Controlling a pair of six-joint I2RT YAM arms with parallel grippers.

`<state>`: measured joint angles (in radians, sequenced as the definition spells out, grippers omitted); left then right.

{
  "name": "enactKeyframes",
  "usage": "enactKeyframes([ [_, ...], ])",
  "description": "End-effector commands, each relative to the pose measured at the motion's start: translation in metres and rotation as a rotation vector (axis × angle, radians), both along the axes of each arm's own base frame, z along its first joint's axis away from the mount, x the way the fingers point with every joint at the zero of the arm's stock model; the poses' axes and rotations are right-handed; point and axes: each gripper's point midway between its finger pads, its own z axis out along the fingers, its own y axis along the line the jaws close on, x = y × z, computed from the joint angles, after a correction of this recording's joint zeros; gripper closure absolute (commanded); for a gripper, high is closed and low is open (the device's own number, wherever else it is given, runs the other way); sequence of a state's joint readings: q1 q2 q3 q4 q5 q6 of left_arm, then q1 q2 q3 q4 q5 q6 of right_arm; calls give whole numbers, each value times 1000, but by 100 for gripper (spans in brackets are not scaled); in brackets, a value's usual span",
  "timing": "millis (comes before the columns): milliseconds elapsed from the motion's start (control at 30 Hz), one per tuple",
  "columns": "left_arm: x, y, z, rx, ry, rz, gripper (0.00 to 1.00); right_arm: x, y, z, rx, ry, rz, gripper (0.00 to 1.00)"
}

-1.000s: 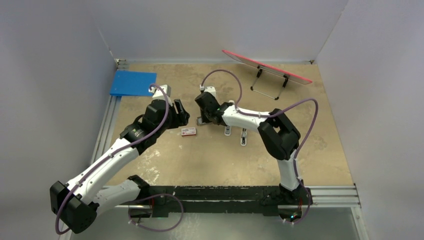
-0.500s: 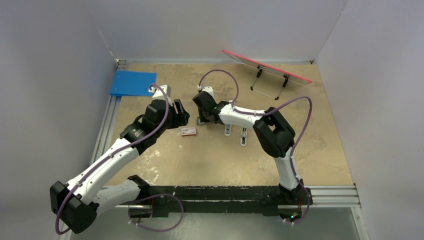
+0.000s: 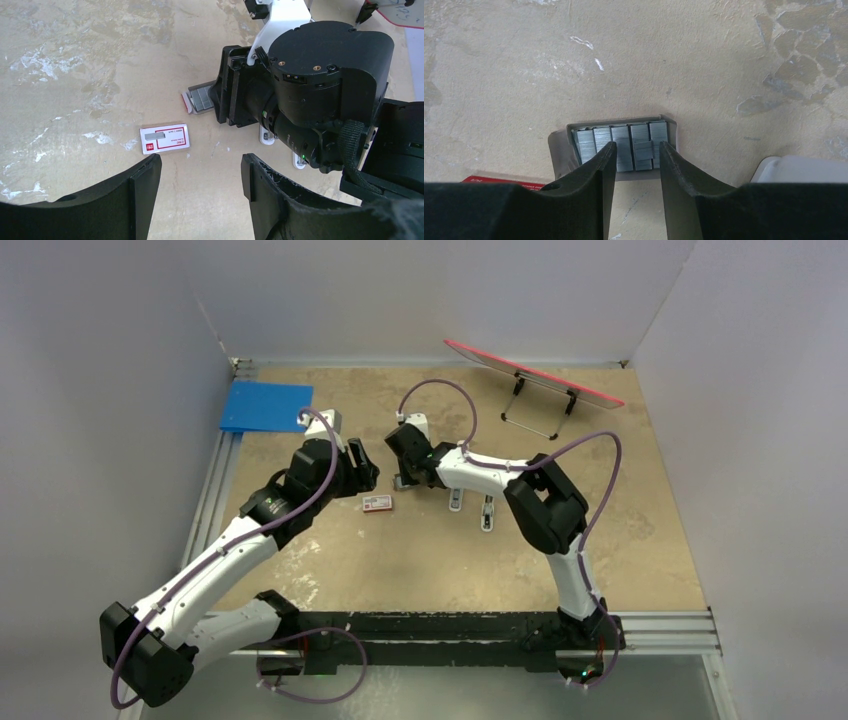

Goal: Load the staples into the stapler

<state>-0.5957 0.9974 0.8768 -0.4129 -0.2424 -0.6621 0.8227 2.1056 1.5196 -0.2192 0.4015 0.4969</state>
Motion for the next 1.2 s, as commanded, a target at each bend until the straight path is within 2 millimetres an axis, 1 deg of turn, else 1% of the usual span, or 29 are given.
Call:
enactKeyframes([
  [0,5,2,9,-19,-31,21,40,4,1,2,5,-10,-14,60],
  [367,5,3,10,-20,-36,21,40,-2,6,-6,60,39,14,62],
  [500,4,3,10,-19,-37,22,40,-3,3,-6,68,46,7,62],
  [600,4,3,10,-19,-36,22,40,-2,2,-3,74,38,0,63],
  [800,4,3,11,-21,-38,22,40,5,0,15,84,-11,-22,64],
  [900,4,3,11,-21,-38,22,40,8,-3,19,79,-30,-41,64],
  [1167,4,3,11,-21,-39,22,40,6,-10,11,70,-16,-69,63],
])
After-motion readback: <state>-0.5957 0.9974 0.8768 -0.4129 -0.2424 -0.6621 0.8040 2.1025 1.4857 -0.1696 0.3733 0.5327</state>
